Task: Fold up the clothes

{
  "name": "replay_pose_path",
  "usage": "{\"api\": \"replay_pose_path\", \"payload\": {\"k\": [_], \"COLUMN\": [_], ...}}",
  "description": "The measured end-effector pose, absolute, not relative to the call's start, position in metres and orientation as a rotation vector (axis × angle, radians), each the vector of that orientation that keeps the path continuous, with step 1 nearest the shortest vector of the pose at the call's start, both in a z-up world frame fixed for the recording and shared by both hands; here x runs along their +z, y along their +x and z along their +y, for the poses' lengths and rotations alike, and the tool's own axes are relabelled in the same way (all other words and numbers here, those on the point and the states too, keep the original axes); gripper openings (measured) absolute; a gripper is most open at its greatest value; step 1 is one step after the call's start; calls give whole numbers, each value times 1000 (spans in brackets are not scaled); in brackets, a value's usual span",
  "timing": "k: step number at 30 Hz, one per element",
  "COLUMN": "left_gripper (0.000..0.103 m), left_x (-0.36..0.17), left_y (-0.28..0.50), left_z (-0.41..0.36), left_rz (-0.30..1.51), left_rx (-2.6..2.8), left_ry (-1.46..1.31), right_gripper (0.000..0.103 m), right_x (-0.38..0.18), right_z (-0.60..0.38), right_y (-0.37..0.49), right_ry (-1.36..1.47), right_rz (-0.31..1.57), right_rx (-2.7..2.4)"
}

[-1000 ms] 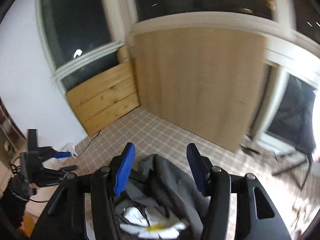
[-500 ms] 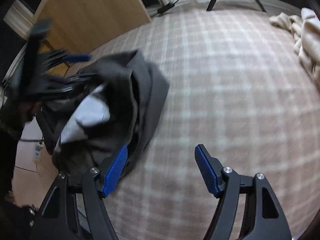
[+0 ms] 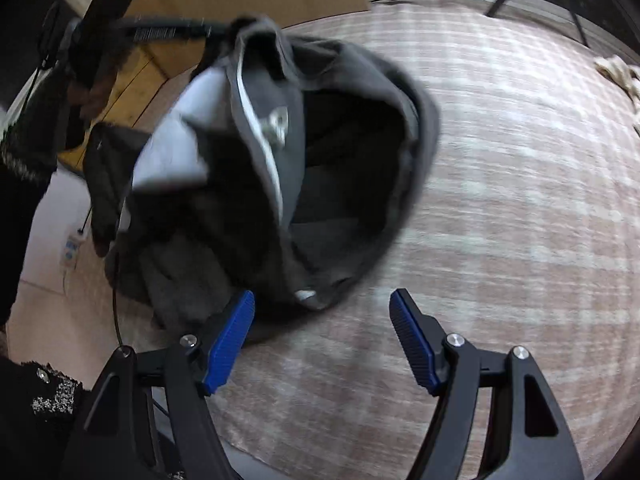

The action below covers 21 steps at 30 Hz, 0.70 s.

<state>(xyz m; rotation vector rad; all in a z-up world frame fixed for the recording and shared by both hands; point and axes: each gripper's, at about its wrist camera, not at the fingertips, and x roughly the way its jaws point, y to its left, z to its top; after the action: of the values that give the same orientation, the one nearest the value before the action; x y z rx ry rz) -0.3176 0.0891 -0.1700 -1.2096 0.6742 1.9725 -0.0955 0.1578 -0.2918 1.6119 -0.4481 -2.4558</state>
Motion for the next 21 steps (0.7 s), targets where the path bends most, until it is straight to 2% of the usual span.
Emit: {"api": "replay_pose_path", "payload": {"k": [3,9,10,11,12,16,21], "left_gripper": [5,5,5,5,5,5,4], "left_x": [-150,-140,-140,-140,-139,-120,-61], "left_y": [-336,-348,-349,-350,-351,-353,-333], "left_z": [64,36,32,28,26,10,-23], "left_rz": [561,554,542,534,524,432,429], "left_rx": [2053,2132,2136,2145,2155,2210,2325], "left_ry": [-1217,-1211,-1216,-1217,-1217,-1185,-1055], "right_gripper": [69,71,67,58,13,10,9], "right_x": [-297,-304,-304,-304,-303,-277,-174], "right_z": [137,109,104,99,95,117,181], "right_y": [-106,-119,-121,-123,-126,-127,-103], "right_ry": [1613,1595,1584,1565,1538,1427,1150], "right_rz": [-344,-210,-183,-160,-140,-201,-262], "right_rx": [-2473,-2601,-2618,-2627,-2611,-2651,-2894]}}
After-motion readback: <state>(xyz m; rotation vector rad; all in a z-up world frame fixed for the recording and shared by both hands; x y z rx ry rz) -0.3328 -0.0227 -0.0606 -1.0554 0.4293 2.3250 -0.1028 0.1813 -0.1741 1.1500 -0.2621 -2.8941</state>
